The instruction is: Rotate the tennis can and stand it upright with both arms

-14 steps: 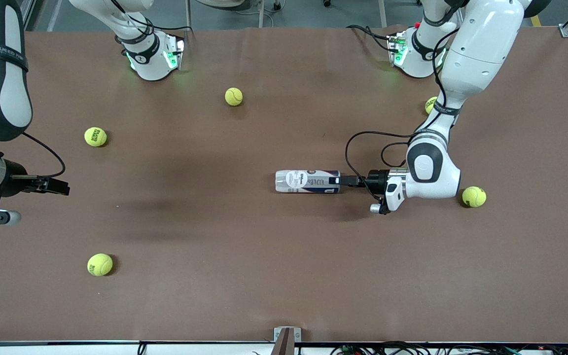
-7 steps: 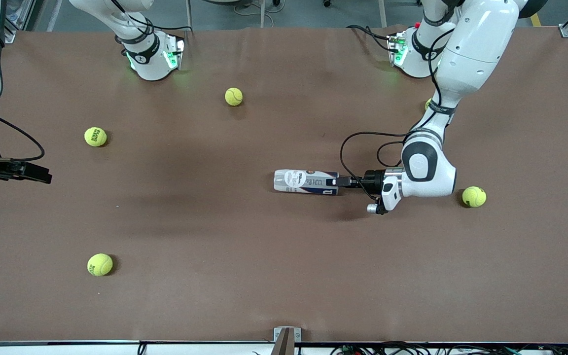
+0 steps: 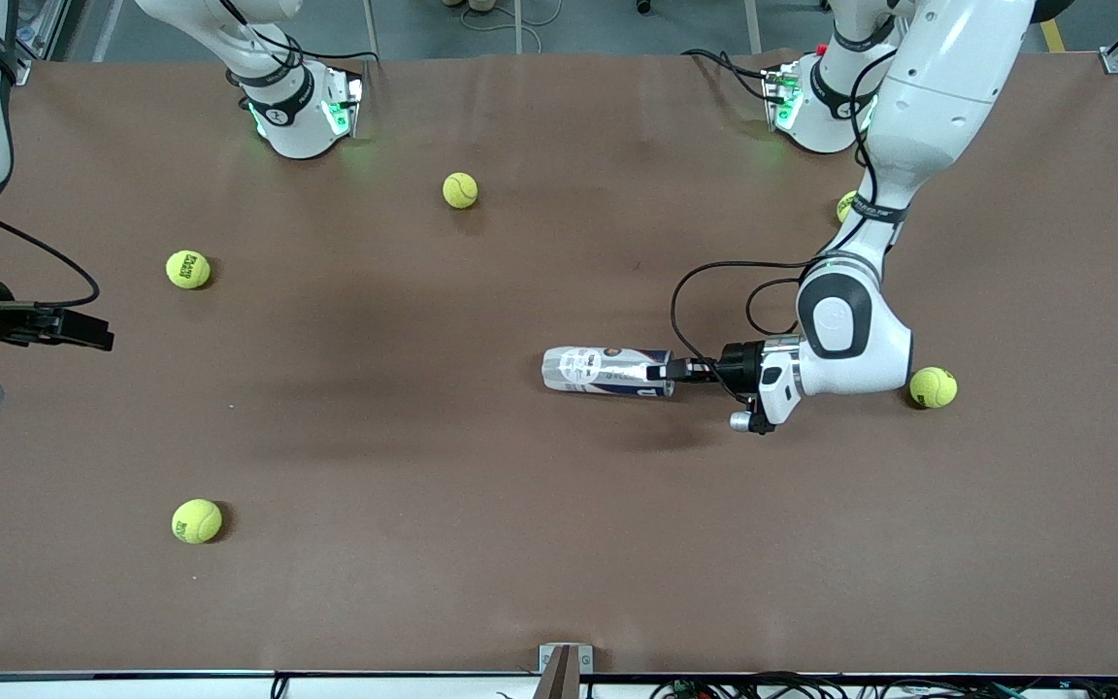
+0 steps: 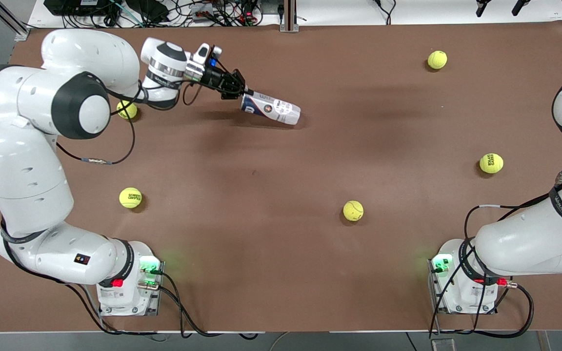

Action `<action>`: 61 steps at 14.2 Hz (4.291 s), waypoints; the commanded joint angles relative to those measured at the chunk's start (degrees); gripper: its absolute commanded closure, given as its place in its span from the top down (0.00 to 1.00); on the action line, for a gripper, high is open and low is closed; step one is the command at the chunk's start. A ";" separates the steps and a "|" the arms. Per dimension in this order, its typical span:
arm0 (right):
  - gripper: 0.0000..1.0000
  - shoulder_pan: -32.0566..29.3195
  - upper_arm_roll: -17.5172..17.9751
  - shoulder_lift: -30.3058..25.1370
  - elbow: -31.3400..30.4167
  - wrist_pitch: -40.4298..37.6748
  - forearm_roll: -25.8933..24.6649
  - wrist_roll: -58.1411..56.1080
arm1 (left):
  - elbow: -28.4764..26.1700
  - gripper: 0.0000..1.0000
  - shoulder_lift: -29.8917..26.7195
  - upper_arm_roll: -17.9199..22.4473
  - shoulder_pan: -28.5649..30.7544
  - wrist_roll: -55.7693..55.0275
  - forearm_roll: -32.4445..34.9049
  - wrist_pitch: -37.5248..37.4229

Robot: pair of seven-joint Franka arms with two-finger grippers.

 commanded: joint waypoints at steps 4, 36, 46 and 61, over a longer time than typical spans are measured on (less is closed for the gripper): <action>1.00 -0.97 -0.15 -4.93 -2.39 -3.54 0.49 0.03 | 5.95 0.00 -6.38 0.35 -1.71 -24.92 19.17 1.95; 1.00 -1.68 -0.67 -24.28 -18.66 0.41 3.83 -3.05 | 36.20 0.01 6.97 8.35 -36.69 -85.43 73.26 -11.76; 1.00 -1.50 -2.34 -24.19 -18.48 -0.12 3.39 -5.16 | 36.20 0.87 5.57 8.35 -37.04 -84.73 73.26 -11.32; 1.00 -0.97 -2.25 -24.28 -18.48 -0.38 3.13 -5.16 | 34.44 1.00 -13.50 8.96 -19.22 -73.41 74.49 -22.56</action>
